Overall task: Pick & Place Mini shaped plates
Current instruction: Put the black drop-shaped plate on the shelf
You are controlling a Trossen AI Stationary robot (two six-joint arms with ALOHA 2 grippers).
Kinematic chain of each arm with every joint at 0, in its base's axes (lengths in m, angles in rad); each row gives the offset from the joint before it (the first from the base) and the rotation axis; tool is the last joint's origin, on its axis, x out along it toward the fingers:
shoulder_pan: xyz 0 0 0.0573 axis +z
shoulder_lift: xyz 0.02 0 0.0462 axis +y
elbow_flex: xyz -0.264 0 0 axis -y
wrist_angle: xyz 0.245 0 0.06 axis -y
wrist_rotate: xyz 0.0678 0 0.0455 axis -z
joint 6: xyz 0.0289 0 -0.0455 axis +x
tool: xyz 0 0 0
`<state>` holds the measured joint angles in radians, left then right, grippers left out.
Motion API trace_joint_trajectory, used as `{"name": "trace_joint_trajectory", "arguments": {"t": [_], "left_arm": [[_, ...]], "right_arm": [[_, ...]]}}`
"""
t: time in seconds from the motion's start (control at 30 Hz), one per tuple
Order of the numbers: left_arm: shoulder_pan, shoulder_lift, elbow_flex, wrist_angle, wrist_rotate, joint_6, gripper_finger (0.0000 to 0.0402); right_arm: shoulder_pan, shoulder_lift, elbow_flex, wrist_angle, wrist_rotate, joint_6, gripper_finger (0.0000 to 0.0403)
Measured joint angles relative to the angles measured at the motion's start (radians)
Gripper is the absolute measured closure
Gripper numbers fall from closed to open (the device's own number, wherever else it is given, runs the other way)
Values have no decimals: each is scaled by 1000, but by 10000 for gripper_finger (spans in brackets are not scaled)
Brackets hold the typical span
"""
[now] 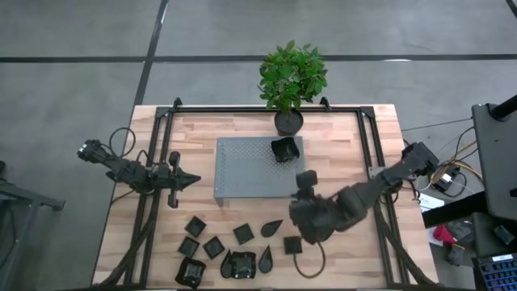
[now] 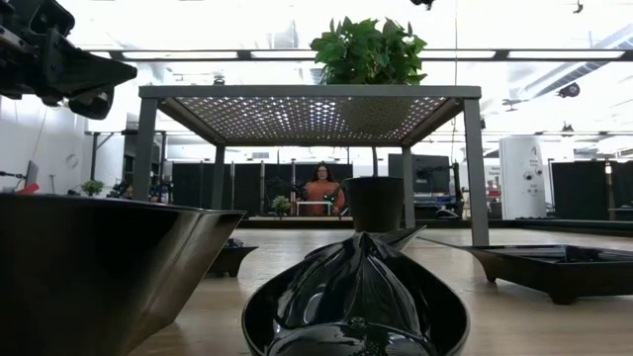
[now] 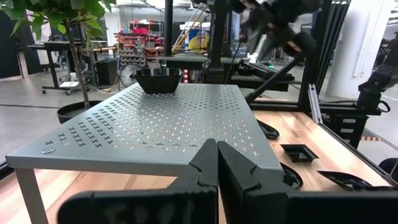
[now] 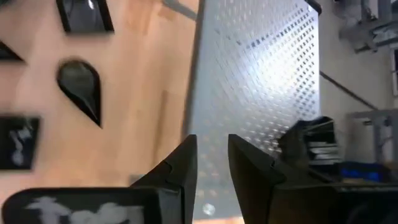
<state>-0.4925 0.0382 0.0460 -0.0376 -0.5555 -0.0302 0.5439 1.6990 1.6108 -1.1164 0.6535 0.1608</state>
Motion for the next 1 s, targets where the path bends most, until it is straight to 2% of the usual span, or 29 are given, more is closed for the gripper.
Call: {"name": "trace_joint_trajectory", "arguments": {"t": [0.3,0.7,1.0], "left_arm": [[0,0,0,0,0,0,401],[0,2,0,1,0,0,401],[0,5,0,0,0,0,401]], "right_arm": [[74,36,-2,118,-18,188,332],[117,110,-6,196,-56,233,328],[128,164,-6,218,-71,301,343]]}}
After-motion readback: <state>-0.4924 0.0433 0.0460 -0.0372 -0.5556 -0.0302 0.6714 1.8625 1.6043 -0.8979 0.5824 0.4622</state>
